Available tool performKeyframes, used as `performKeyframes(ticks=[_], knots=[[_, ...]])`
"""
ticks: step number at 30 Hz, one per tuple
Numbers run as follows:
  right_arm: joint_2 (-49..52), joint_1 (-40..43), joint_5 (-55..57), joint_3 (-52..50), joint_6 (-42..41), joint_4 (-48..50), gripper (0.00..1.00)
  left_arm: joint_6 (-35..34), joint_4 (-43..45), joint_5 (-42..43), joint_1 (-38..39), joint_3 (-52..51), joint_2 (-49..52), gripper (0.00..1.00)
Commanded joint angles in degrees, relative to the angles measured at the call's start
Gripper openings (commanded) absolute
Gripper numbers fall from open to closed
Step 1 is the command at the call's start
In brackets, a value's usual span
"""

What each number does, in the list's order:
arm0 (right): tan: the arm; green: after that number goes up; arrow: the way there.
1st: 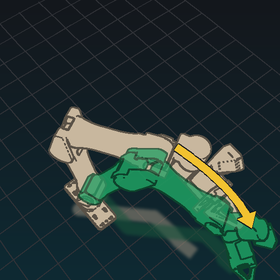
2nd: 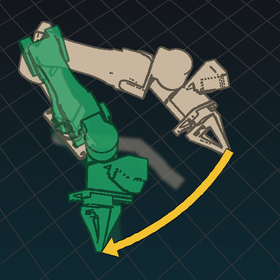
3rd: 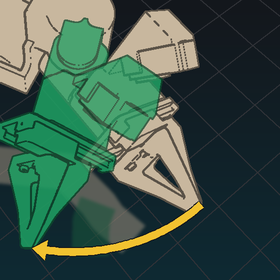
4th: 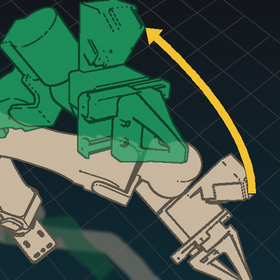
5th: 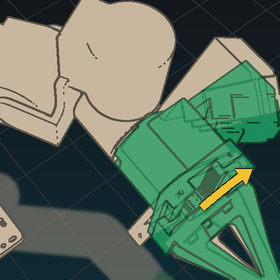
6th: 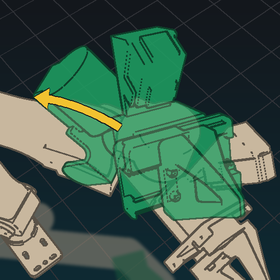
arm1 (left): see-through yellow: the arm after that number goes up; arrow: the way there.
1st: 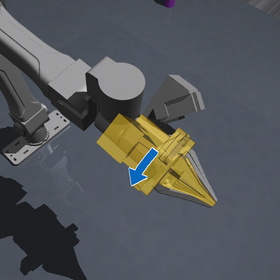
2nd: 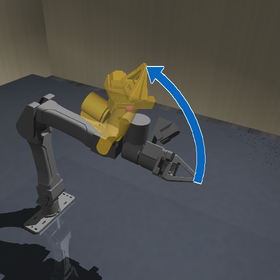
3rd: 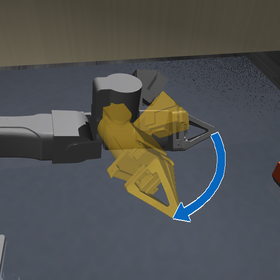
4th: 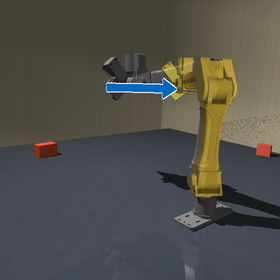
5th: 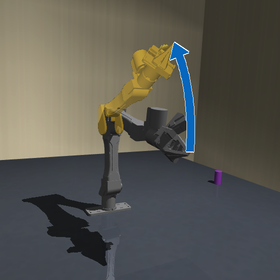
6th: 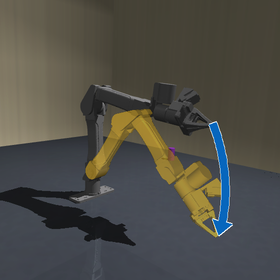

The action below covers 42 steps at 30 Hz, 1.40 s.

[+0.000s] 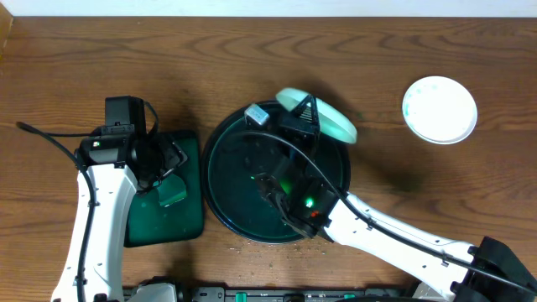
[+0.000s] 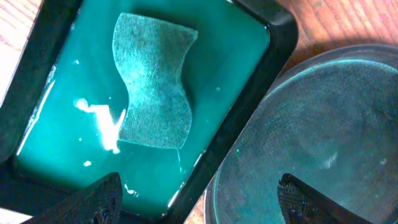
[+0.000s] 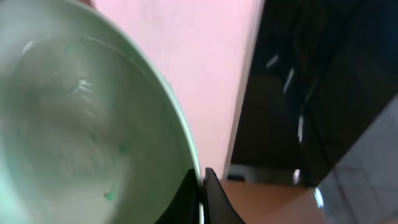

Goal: Clean dirty plates on tray and stack at the side
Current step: 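Lift the light-green plate off the black tray with the right gripper, then carry the light-green plate with the right gripper to the plate stack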

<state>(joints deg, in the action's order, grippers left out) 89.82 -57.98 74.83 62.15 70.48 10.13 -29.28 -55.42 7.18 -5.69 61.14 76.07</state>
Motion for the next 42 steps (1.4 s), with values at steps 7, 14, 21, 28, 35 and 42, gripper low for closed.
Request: performKeyframes(ticks=[7, 14, 21, 28, 35, 42], knots=[[-1.2, 0.0, 2.0, 0.9, -14.8, -3.7, 0.01, 0.8, -0.8, -0.1, 0.0, 1.3, 0.5, 0.80], [-0.3, 1.4, -5.3, 0.9, -36.3, -18.5, 0.01, 0.7, -1.1, -0.1, 0.0, 1.3, 0.5, 0.80], [-0.7, 0.0, -25.8, 1.6, -50.5, -28.9, 0.01, 0.7, -0.6, -0.1, 0.0, 1.3, 0.5, 0.80], [-0.7, 7.3, -46.0, 3.4, -71.0, -39.5, 0.01, 0.8, -0.7, -0.1, 0.0, 1.3, 0.7, 0.80], [-1.6, 19.2, -56.3, 8.4, -74.1, -49.7, 0.01, 0.8, -0.9, -0.2, 0.0, 1.3, 0.7, 0.80], [-2.7, 26.3, -70.7, 10.7, -79.6, -49.7, 0.01, 0.7, 0.1, -0.1, 0.0, 1.3, 0.7, 0.80]])
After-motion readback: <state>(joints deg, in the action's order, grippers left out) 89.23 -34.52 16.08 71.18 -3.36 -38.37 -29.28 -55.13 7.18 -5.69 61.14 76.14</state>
